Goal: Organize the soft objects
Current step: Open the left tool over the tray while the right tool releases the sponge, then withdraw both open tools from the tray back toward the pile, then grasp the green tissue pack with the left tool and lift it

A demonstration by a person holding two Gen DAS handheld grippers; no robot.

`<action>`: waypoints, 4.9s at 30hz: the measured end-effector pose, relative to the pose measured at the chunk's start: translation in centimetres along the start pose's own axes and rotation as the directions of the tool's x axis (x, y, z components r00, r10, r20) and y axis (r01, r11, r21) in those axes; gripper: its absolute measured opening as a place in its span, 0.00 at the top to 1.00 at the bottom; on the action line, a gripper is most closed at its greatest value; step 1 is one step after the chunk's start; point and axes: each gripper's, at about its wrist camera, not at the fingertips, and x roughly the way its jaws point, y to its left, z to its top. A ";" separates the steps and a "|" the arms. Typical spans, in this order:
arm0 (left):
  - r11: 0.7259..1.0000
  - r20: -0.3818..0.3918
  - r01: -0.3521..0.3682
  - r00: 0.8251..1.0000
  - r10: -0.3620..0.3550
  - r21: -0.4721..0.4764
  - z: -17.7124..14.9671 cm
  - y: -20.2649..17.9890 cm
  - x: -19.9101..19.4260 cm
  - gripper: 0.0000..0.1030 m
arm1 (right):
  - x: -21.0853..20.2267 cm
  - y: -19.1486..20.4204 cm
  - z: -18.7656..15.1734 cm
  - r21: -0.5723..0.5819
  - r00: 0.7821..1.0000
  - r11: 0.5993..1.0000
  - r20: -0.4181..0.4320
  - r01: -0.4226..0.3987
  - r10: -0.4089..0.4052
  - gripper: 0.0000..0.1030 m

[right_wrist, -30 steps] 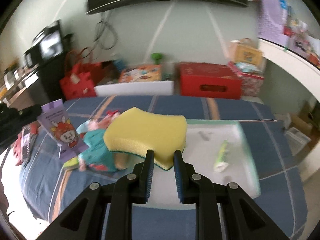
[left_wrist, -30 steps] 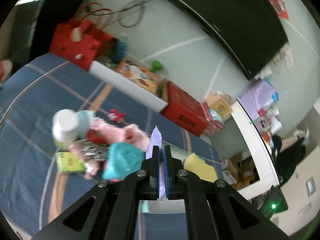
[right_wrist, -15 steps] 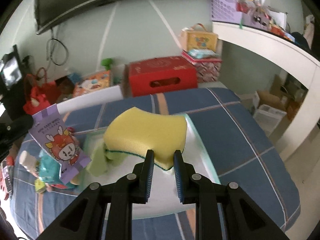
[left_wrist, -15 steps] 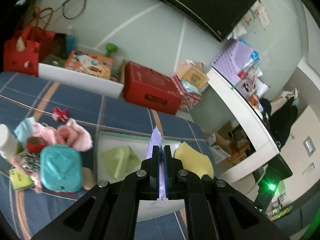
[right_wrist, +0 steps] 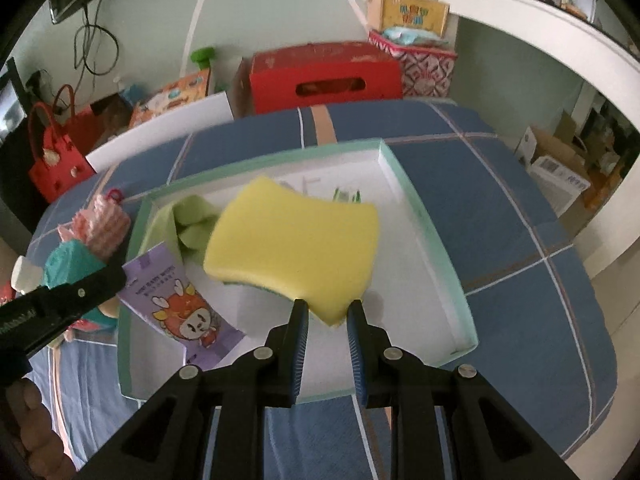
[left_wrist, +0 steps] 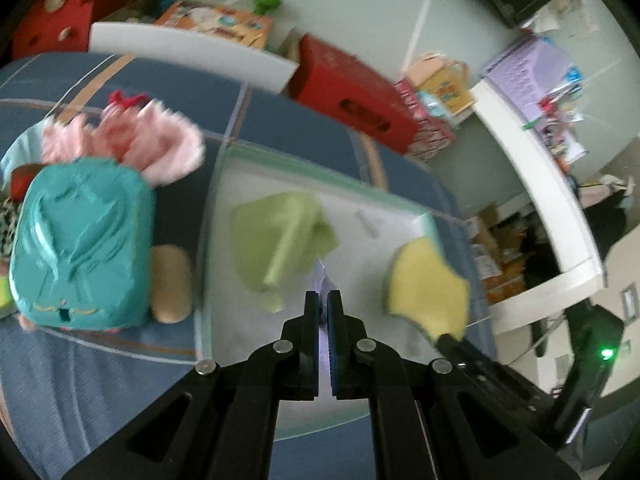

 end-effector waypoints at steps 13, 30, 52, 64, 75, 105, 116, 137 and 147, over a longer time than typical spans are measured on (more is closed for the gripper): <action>0.956 -0.088 -0.254 0.959 0.268 0.144 -2.3 -0.7 3.4 0.95 | 2.1 -0.6 -0.8 -0.001 0.996 1.000 -0.092 0.018 -0.018 0.79; 0.943 -0.120 -0.281 0.945 0.304 0.177 -2.5 -1.2 4.3 0.95 | 1.0 -0.8 -0.7 0.006 0.997 0.999 -0.063 0.032 -0.032 0.79; 0.905 0.015 -0.345 0.936 0.352 0.251 -1.9 -3.0 0.0 0.21 | -0.1 -0.7 -0.4 0.010 0.995 0.996 -0.050 0.092 -0.091 0.30; 0.885 0.072 -0.381 0.924 0.376 0.266 -1.6 -3.6 -0.4 0.14 | 0.7 -1.7 -0.5 0.051 0.989 0.991 -0.087 0.123 -0.118 0.17; 0.909 0.136 -0.355 0.933 0.332 0.217 -0.9 -3.2 -4.3 0.12 | 0.4 -1.1 -0.3 0.031 0.990 0.992 -0.063 0.125 -0.123 0.00; 0.733 0.117 -0.558 0.759 0.640 -0.389 0.9 20.0 -17.1 0.12 | -1.8 11.6 -0.1 -0.182 0.996 0.980 0.008 -0.083 0.086 0.00; 0.771 0.103 -0.504 0.808 0.580 -0.388 1.0 21.3 -15.2 0.12 | -3.0 18.6 1.7 -0.326 0.990 0.939 0.051 -0.108 0.132 0.00; 0.818 0.025 -0.459 0.867 0.497 -0.346 1.1 20.5 -10.8 0.12 | -1.2 20.9 3.4 -0.284 0.965 0.925 0.006 -0.250 0.263 0.00; 0.836 -0.085 -0.478 0.877 0.474 -0.269 0.7 20.1 -7.1 0.12 | -0.3 20.3 2.9 -0.287 0.970 0.928 -0.022 -0.239 0.243 0.00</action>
